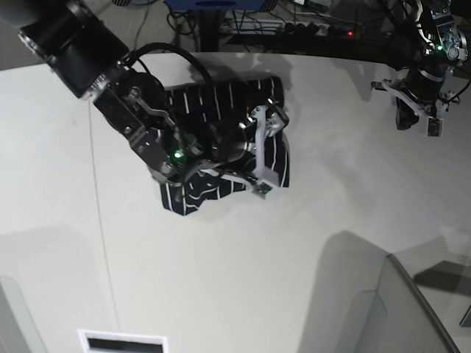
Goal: Layout the t-shirt on the table in an organized manner, then fold the t-shirt properly
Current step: 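Fold the bundle end over with the right gripper toward the left gripper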
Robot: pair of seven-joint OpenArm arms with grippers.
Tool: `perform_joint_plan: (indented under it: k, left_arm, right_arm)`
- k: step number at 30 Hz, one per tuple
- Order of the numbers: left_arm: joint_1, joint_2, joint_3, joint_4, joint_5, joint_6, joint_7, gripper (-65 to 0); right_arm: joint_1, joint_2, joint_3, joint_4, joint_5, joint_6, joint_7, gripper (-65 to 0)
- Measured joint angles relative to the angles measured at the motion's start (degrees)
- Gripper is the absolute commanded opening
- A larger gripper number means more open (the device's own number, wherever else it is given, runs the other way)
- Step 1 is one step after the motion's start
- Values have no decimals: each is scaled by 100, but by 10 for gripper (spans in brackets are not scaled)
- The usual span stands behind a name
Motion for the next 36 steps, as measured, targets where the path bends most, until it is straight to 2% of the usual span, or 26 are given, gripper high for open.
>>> perform_joint_plan:
  k: [5, 8, 11, 13, 15, 16, 19, 20, 25, 27, 30, 32, 33, 34, 36]
  left_arm:
    - [-22, 2, -9, -26, -2, 2, -2, -650]
    - [-35, 9, -9, -35, -4, 0, -4, -650]
    - [-48, -31, -9, -35, -7, 0, -4, -650]
    - [-46, -105, -15, -66, -26, -20, -26, -650]
    - [-79, -107, -170, -221, -55, -68, -48, -650]
    - [-83, -92, -313, -313, -44, -79, -44, -650]
    - [-46, -94, -669, -531, -42, -17, -42, -650]
    - [-42, -103, -752, -588, -44, -17, -39, -650]
    - [-52, -149, -898, -643, -44, -31, -39, -650]
    - [-66, -177, -887, -643, -63, -39, -46, -650]
    - [-66, -179, -887, -643, -59, -26, -46, -650]
    - [-61, -157, -885, -584, -55, -22, -26, -650]
    - [-48, -138, -859, -492, -61, -24, -9, -650]
    - [-52, -129, -734, -385, -142, -79, -4, -650]
    - [-61, -136, -466, -107, -404, -520, 22, -650]
  right_arm:
    - [219, -28, -597, -306, -33, -2, -37, -150]
    - [295, -98, -850, -109, -2, 31, -63, -150]
    - [356, 133, -654, 654, 118, 52, -57, -179]
    - [310, 442, -138, 1178, 122, 35, -186, -248]
    - [15, 726, 621, 1567, -81, -11, -433, -347]
    - [-188, 767, 986, 1722, -109, -28, -546, -404]
    - [-612, 726, 1637, 1939, 15, 0, -601, -650]
    - [-667, 684, 1764, 1947, 24, -2, -570, -650]
    - [-739, 647, 2063, 1921, 46, -4, -118, -519]
    - [-876, 439, 2223, 1746, 61, -35, -146, -444]
    - [-986, 55, 2378, 1475, 455, -4, -313, -254]
    - [-979, -55, 2378, 1440, 479, 4, -149, -146]
    - [-986, -46, 2380, 1440, 496, 9, 33, -137]
    - [-1023, -9, 2422, 1438, 455, -2, 260, -167]
    - [-1187, 116, 2527, 1432, 435, -4, 826, -341]
